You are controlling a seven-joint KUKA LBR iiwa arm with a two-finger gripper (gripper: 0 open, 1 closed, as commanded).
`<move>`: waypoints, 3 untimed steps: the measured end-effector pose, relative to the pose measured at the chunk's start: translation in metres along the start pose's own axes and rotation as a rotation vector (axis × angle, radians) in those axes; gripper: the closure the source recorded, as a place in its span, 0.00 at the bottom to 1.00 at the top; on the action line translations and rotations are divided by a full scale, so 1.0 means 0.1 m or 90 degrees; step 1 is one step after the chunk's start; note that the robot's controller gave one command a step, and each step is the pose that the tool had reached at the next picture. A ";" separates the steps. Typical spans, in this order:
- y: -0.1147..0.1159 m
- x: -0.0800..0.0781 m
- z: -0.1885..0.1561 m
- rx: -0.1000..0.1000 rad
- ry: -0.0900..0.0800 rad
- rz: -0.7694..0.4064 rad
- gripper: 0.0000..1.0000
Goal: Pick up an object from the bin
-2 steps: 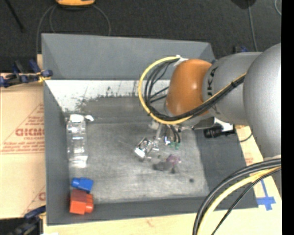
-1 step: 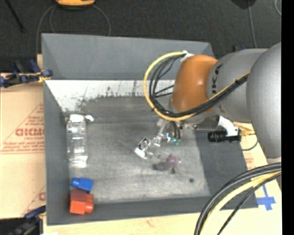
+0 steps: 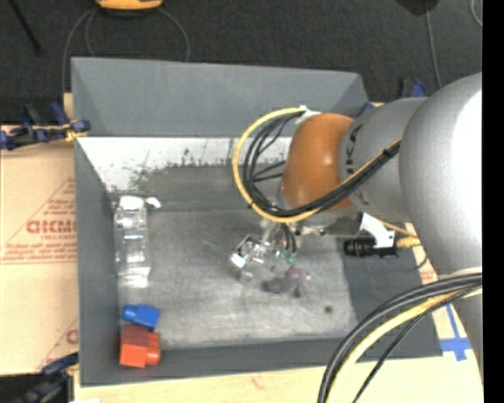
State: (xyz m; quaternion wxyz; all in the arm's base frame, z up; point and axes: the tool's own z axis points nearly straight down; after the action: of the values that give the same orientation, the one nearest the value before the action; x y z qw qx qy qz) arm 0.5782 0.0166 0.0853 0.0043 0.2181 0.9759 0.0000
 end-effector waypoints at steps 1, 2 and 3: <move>0.03 0.04 0.08 -0.002 0.002 0.066 0.00; 0.05 0.03 0.05 -0.004 -0.001 0.066 1.00; 0.05 0.00 -0.69 -0.002 0.000 0.062 1.00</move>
Offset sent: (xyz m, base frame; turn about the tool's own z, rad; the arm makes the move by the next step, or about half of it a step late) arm -0.0067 0.0054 -0.0153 0.1098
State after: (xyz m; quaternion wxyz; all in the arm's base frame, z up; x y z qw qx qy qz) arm 0.5800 0.0215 0.1547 0.0043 0.2650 0.9642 0.0019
